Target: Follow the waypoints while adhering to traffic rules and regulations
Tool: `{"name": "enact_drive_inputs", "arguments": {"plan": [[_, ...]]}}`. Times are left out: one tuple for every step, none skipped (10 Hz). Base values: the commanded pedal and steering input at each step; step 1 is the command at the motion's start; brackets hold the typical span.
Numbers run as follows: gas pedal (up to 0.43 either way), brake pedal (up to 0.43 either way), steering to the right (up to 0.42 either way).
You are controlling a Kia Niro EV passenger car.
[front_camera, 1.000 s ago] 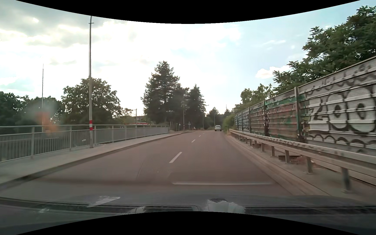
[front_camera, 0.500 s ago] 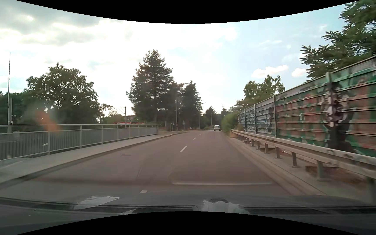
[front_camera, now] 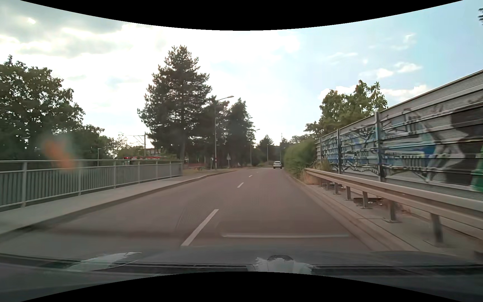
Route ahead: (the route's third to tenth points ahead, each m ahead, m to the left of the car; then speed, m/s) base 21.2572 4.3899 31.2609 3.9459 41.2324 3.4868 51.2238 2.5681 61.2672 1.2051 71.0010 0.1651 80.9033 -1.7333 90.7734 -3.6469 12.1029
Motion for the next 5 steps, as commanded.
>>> {"name": "enact_drive_inputs", "arguments": {"plan": [[0.110, 0.000, 0.012], [0.110, 0.000, 0.012], [0.110, 0.000, 0.011], [0.110, 0.000, 0.009], [0.110, 0.000, 0.008]]}}
